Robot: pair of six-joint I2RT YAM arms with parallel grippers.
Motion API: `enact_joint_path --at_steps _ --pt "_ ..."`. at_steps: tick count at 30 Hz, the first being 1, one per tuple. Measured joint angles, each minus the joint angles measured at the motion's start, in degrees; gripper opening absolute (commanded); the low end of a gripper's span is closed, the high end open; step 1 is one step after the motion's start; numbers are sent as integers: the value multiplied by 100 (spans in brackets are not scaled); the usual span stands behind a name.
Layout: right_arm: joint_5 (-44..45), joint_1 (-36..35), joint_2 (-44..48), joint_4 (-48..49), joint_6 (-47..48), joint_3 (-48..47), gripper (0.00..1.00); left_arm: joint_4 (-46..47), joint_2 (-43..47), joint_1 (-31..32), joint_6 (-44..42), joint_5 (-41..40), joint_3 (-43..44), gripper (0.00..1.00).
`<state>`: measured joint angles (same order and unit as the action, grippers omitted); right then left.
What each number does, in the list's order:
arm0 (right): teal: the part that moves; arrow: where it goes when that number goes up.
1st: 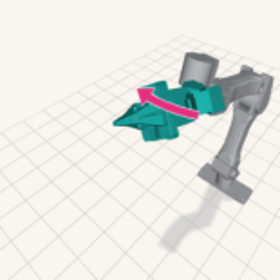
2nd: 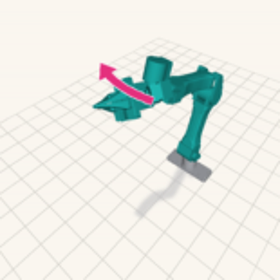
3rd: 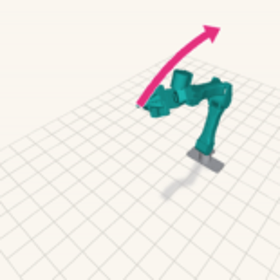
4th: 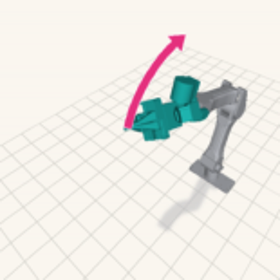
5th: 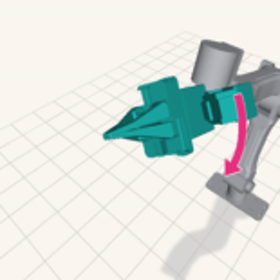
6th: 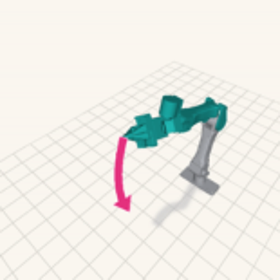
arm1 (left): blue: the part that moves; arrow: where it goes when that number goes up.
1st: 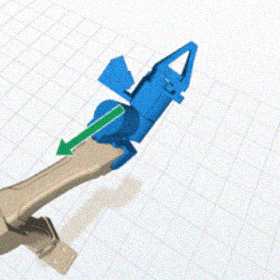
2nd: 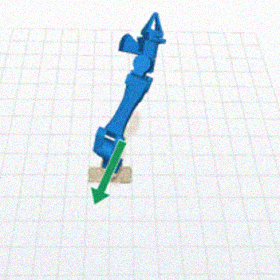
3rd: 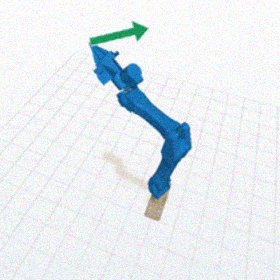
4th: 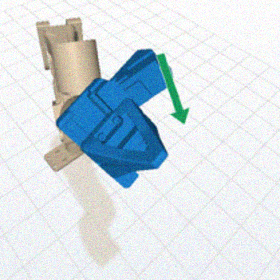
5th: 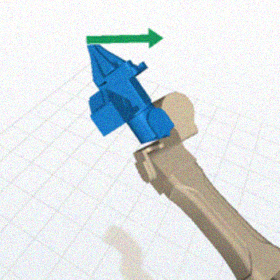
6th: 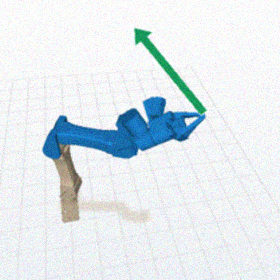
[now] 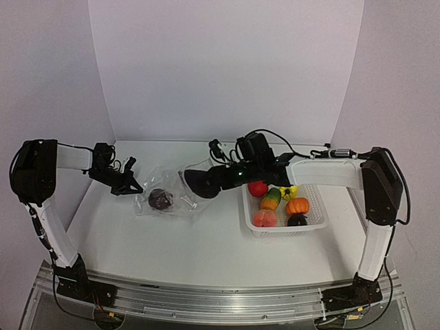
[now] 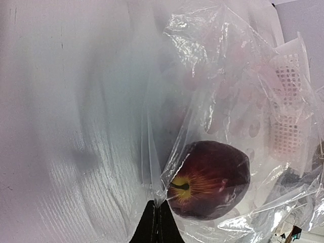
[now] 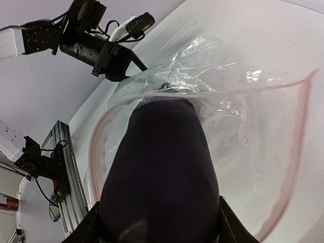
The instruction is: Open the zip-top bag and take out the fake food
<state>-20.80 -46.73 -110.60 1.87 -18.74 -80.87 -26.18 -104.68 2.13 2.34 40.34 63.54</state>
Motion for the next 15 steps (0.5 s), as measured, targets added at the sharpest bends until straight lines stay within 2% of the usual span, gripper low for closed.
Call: enact_joint_path --at_steps 6,9,15 --pt "15 399 355 -451 -373 116 16 20 4 2 62 -78 -63 0" --pt "348 623 650 -960 -442 258 17 23 5 2 72 -115 -69 0" --pt "2303 945 1592 -2421 -542 602 20 26 53 2 104 -137 -147 0"
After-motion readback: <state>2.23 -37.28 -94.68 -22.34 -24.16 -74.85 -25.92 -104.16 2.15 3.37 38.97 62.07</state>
